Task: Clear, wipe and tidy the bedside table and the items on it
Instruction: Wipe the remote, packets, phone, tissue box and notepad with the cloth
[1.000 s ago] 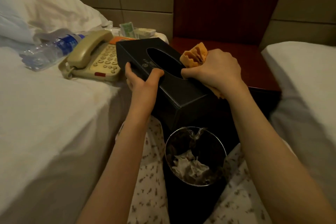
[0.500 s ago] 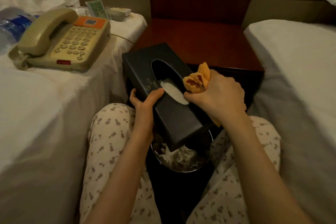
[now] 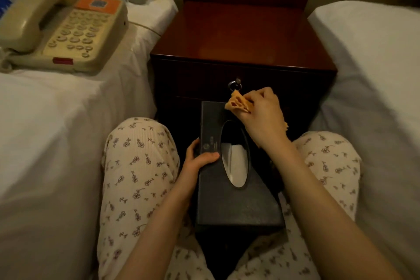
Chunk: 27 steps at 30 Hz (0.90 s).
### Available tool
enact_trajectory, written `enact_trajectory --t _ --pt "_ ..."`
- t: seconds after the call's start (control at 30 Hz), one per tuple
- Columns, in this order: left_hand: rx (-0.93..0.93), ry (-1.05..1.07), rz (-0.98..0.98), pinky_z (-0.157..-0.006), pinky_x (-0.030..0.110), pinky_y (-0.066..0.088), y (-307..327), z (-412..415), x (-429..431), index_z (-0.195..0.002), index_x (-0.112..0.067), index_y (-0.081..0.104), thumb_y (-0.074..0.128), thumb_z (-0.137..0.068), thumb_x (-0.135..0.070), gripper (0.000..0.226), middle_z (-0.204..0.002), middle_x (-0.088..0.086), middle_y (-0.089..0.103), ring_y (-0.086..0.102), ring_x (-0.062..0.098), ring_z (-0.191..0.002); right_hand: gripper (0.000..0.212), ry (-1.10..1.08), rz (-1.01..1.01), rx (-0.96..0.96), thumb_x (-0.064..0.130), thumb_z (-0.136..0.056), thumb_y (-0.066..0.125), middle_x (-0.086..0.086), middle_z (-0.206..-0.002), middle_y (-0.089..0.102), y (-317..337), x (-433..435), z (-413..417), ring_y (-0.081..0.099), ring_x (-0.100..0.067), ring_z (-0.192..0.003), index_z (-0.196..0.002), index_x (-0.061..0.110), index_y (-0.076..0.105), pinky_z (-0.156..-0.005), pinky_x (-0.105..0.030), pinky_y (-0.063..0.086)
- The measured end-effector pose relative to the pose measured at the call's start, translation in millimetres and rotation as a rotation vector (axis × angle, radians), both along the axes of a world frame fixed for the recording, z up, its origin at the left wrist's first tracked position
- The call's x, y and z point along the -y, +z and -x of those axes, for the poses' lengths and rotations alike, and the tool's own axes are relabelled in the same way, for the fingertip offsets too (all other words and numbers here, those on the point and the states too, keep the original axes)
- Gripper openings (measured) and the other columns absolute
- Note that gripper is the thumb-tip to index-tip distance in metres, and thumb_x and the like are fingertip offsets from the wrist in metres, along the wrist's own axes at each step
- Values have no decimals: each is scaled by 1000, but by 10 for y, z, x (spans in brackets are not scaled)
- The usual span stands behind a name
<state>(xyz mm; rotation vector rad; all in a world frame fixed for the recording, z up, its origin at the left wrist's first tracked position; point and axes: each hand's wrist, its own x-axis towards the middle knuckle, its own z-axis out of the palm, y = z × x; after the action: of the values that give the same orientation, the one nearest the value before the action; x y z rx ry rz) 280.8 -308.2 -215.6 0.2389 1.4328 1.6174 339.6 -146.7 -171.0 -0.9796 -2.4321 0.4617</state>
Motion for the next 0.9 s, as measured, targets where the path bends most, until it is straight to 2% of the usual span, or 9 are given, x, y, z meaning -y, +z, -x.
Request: enact_trajectory --t 0.07,0.17,0.33,0.43,0.5,0.6,0.7,0.8,0.9 --pt "13 0 27 -69 30 50 -85 -1 -57 -141 -19 33 69 -63 -20 86 -108 2 58 61 18 -89 31 -16 55 -21 39 -86 64 -3 -105 49 -117 -21 116 49 -22 -101 -106 16 64 -74 -25 33" --pt "-4 21 83 -69 31 49 -147 16 -133 -142 -17 32 71 -50 -28 100 -118 7 54 59 20 -95 29 32 100 19 33 -87 64 -7 -106 52 -223 15 278 51 -25 -101 -110 15 65 -74 -25 33" --pt "35 97 80 -66 27 47 -211 107 -175 -143 -10 29 75 -40 -26 114 -107 7 58 61 19 -87 36 322 126 105 30 -90 59 -4 -113 52 -258 286 301 45 -21 -107 -123 15 62 -82 -22 31" --pt "-39 147 40 -67 22 47 -270 120 -165 -135 -1 40 71 -39 -32 105 -98 6 61 61 14 -84 35 520 163 147 27 -92 56 2 -114 49 -203 448 166 39 -11 -102 -126 18 60 -80 -18 25" --pt "-73 152 36 -70 22 48 -266 118 -155 -131 0 45 67 -40 -40 102 -103 11 62 62 14 -87 34 559 168 135 24 -92 55 7 -108 46 -181 496 116 38 -9 -100 -126 20 60 -80 -18 26" --pt "-47 127 16 -68 21 47 -265 123 -175 -140 -4 36 72 -44 -28 105 -101 9 61 60 14 -85 33 474 166 83 23 -92 56 8 -102 45 -184 453 201 42 -13 -100 -125 22 61 -81 -22 32" --pt "-16 116 9 -56 13 46 -301 112 -184 -146 -5 24 68 -65 -15 93 -90 -2 55 55 8 -76 34 369 108 91 24 -93 55 -1 -111 51 -223 368 357 44 -19 -107 -127 21 59 -88 -29 37" --pt "26 93 38 -57 20 49 -337 106 -183 -145 -11 29 65 -56 -21 96 -98 0 60 62 12 -80 35 254 41 107 26 -95 52 -5 -115 51 -256 261 470 45 -23 -108 -129 22 57 -86 -32 38" --pt "34 80 46 -50 17 50 -307 107 -170 -141 -10 35 64 -54 -21 92 -96 1 61 62 12 -77 36 103 -23 181 27 -95 50 -7 -122 49 -254 96 492 44 -26 -112 -130 19 55 -88 -35 37"
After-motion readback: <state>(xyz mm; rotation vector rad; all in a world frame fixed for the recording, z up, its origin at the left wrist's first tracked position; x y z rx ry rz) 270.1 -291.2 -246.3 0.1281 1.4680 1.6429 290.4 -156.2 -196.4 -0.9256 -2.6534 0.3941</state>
